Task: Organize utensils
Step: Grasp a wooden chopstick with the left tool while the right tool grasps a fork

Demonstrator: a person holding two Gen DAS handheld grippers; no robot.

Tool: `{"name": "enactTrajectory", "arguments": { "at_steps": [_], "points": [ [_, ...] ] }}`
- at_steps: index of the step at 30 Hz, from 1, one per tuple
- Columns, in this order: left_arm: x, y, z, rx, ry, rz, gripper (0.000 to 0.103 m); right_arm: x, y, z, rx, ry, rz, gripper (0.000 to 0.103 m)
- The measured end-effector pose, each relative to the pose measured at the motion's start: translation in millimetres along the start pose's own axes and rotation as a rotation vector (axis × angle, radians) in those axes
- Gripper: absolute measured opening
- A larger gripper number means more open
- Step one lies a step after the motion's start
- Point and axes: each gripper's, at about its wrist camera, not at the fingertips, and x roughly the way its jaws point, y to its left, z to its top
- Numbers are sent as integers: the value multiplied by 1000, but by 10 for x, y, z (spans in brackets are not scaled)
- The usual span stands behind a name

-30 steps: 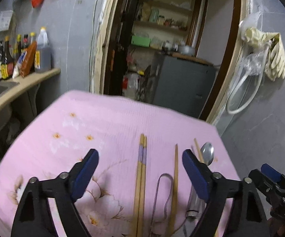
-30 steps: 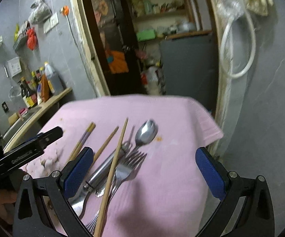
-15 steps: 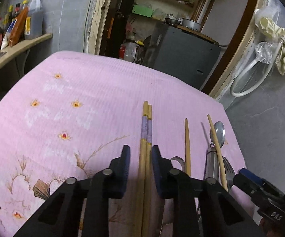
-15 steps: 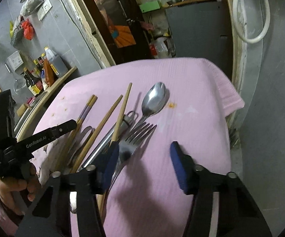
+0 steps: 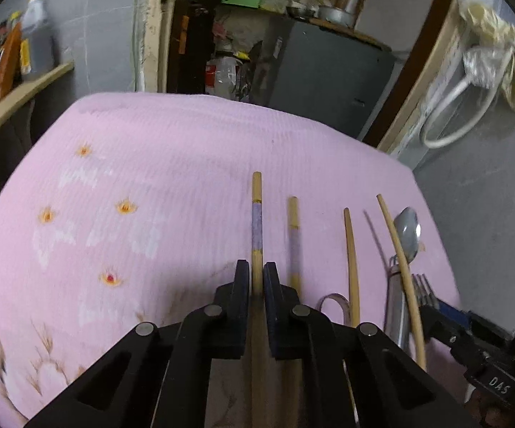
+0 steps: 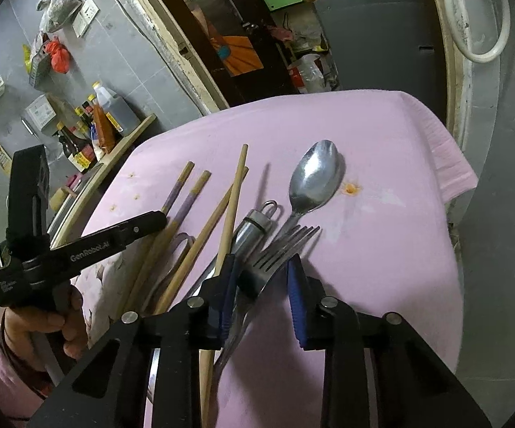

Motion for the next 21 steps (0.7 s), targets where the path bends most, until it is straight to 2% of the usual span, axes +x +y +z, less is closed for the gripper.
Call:
{"name": "enactTrajectory", "arguments": {
  "at_steps": [3, 8, 11, 13, 18, 21],
  "points": [
    [23, -28, 51, 28, 18, 14, 9, 24, -6, 42, 13, 19, 13, 23],
    [49, -103, 141, 70, 76, 49, 7, 41, -54, 42, 84, 52, 38, 14],
    [31, -136, 112, 79, 50, 71, 7, -36, -34, -16, 118, 34, 62, 11],
    [-11, -133, 73, 76, 35, 55, 7, -147, 27, -49, 96, 8, 54, 10],
    [-146, -30, -62, -21, 35, -23, 7, -412, 197, -107, 51, -51, 32, 8],
    [-335, -43, -176, -34, -8, -68, 7, -604, 274, -128, 37, -91, 8, 7]
  ]
}}
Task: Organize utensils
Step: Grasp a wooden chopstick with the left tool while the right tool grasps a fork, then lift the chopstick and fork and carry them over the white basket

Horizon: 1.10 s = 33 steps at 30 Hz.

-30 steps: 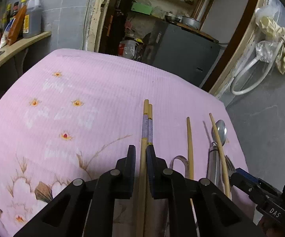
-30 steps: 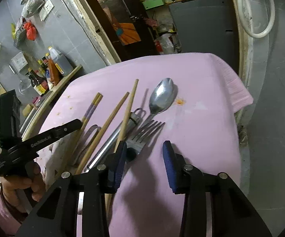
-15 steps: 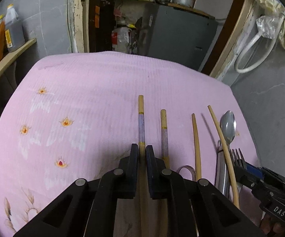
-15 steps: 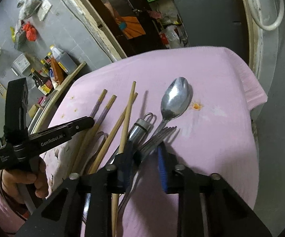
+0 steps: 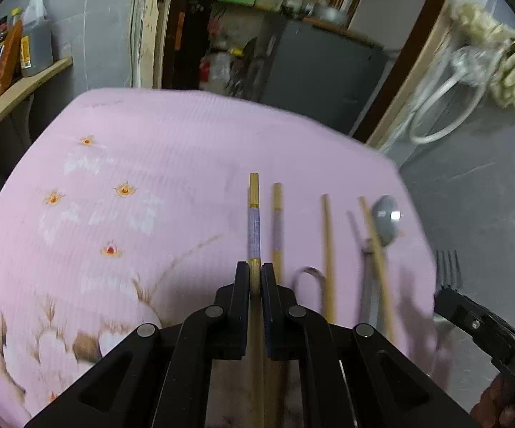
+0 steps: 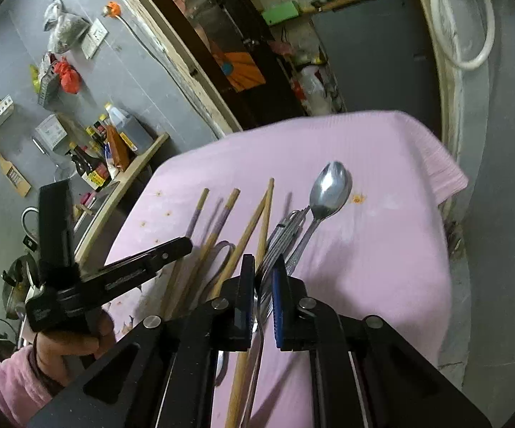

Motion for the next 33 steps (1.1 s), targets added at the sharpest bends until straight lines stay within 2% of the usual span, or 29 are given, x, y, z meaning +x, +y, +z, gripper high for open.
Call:
{"name": "enactTrajectory", "arguments": {
  "at_steps": [13, 21, 24, 33],
  "points": [
    [-938, -52, -288, -23, -73, -177, 7, -889, 352, -84, -12, -156, -79, 4],
    [-1544, -34, -207, 13, -158, -278, 7, -1326, 827, -136, -31, -254, -106, 2],
    [-1765, 47, -167, 12, -188, -309, 7, -1439, 1034, -151, -36, -279, -96, 2],
    [-2475, 538, -3, -15, -306, -328, 7, -1564, 1853, -120, -70, -333, 60, 2]
  ]
}}
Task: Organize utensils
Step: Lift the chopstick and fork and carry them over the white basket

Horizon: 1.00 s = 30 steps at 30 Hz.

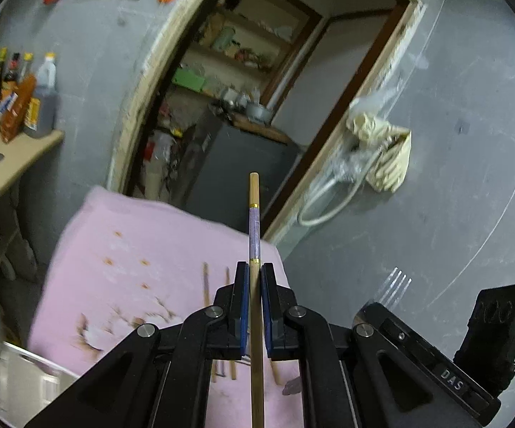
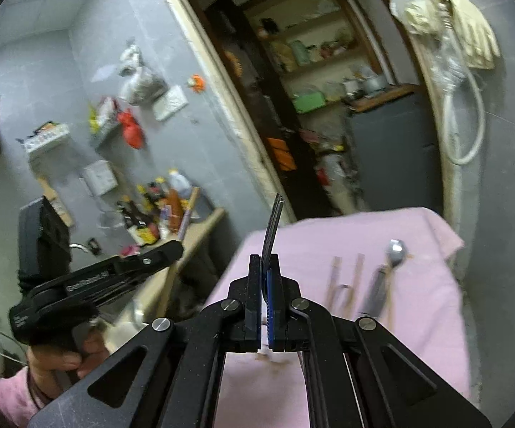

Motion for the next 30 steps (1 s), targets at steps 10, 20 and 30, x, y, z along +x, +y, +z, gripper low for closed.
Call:
{"name": "enactTrajectory", "arguments": {
  "at_steps": [10, 20, 30],
  "points": [
    [-751, 562, 361, 20, -163, 92, 7, 230, 849, -43, -43, -38, 188, 2],
    [-1127, 1328, 495, -53, -336, 150, 7, 574, 1258, -357, -43, 9, 233, 2],
    [-1017, 1855, 281, -93, -417, 184, 7, 822, 1312, -716, -82, 51, 156, 2]
  ]
}}
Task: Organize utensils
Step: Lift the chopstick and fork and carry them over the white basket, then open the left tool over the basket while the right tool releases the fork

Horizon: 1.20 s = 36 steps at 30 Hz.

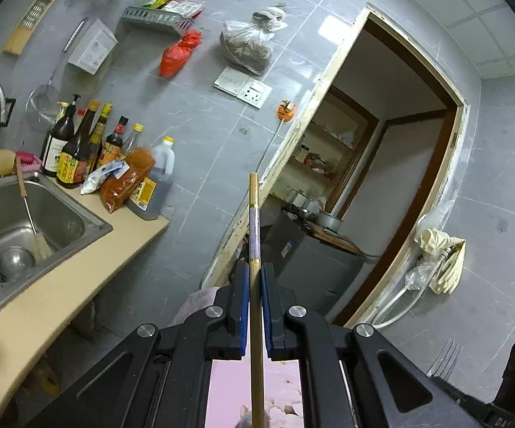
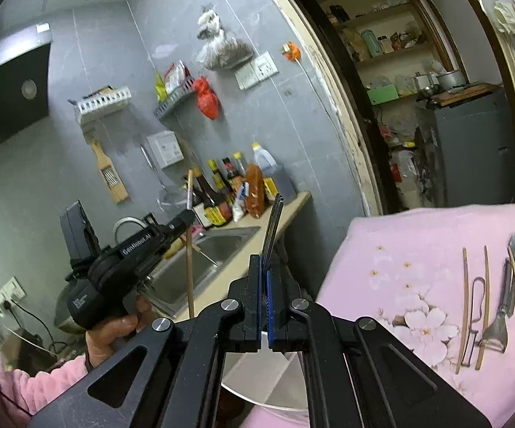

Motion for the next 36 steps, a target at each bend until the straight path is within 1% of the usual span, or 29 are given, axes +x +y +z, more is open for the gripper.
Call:
{"name": "enactTrajectory", "arguments": {
  "at_steps": [3, 5, 9, 15, 20, 26, 29, 30, 31, 32, 33, 34, 36],
  "points": [
    [33, 51, -110, 4, -15, -4, 7, 74, -21, -115, -9, 23, -21, 2],
    [38, 53, -190, 26, -29, -2, 7, 110, -14, -161, -12, 37, -26, 2],
    [29, 56, -318, 45, -34, -8, 7, 169, -22, -241, 2, 58, -34, 2],
    [-56, -18, -447, 125, -36, -6, 7, 246, 2, -324, 1, 90, -38, 3],
    [-103, -24, -517, 138, 2, -9, 7, 253, 12, -382, 2, 116, -64, 3],
    [-178, 24, -541, 133, 91, -54, 7, 202, 28, -393, -9, 128, -77, 3],
    [-224, 32, -562, 142, 136, -65, 7, 134, 34, -392, -7, 128, -100, 6],
    [-243, 25, -567, 150, 155, -63, 10, 107, 28, -379, 0, 125, -101, 9],
    [-260, 19, -575, 156, 171, -60, 18, 63, 22, -363, 11, 119, -102, 12],
    [-276, 9, -580, 157, 182, -58, 23, 40, 16, -345, 15, 114, -104, 19],
    [-301, 10, -584, 152, 190, -59, 32, -4, 16, -324, 20, 106, -105, 26],
    [-336, 13, -582, 142, 192, -63, 35, -27, 12, -308, 24, 103, -104, 28],
    [-391, 12, -564, 120, 195, -59, 36, -101, 18, -264, 25, 91, -104, 29]
  ]
}}
